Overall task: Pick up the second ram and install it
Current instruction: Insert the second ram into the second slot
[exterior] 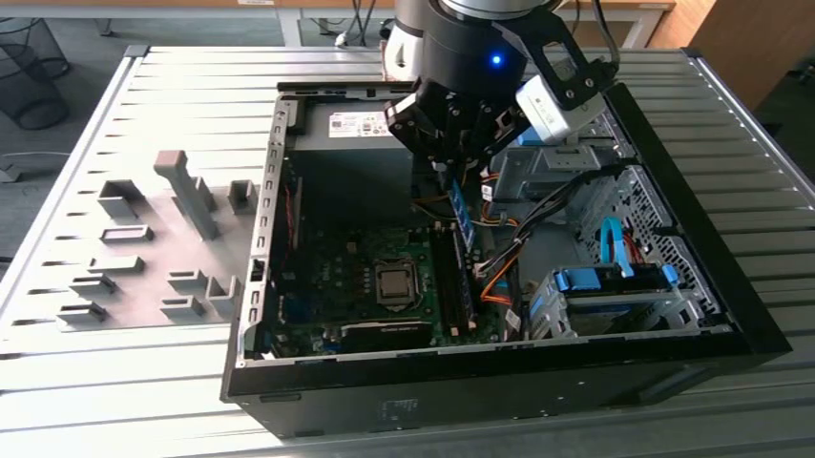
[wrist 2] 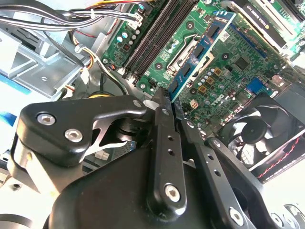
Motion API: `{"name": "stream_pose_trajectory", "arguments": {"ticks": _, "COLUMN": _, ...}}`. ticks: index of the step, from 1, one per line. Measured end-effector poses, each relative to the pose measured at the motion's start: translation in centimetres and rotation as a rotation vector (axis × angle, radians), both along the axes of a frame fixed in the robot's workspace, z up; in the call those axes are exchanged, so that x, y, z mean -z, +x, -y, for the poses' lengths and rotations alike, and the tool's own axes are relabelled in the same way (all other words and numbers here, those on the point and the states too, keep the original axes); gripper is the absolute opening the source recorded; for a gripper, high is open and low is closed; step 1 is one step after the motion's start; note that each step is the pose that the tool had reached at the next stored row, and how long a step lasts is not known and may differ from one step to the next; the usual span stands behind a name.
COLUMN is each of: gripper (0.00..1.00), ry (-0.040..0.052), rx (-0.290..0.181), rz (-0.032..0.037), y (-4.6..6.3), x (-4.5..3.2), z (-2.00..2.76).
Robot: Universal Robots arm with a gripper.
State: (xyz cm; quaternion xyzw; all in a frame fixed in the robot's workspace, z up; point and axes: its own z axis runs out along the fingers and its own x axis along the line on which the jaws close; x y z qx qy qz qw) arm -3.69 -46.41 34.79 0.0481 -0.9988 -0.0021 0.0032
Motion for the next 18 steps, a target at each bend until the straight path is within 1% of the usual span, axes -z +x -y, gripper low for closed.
{"name": "stream_pose_trajectory", "arguments": {"ticks": 7, "gripper": 0.14, "ry": 0.0001, "rx": 0.000, "rz": 0.0000, "y": 0.1, "x": 0.07, "z": 0.01}}
{"name": "stream_pose_trajectory", "arguments": {"ticks": 10, "gripper": 0.14, "ry": 0.0001, "rx": 0.003, "rz": 0.0000, "y": 0.5, "x": 0.57, "z": 0.02}}
{"name": "stream_pose_trajectory", "arguments": {"ticks": 11, "gripper": 0.14, "ry": 0.0002, "rx": 0.011, "rz": 0.0000, "y": 0.5, "x": 0.75, "z": 0.02}}
{"name": "stream_pose_trajectory", "arguments": {"ticks": 15, "gripper": 0.14, "ry": 0.0001, "rx": 0.080, "rz": -0.0001, "y": 0.5, "x": 1.43, "z": 0.02}}
{"name": "stream_pose_trajectory", "arguments": {"ticks": 18, "gripper": 0.14, "ry": 0.0001, "rx": 0.105, "rz": 0.0000, "y": 0.5, "x": 1.98, "z": 0.02}}
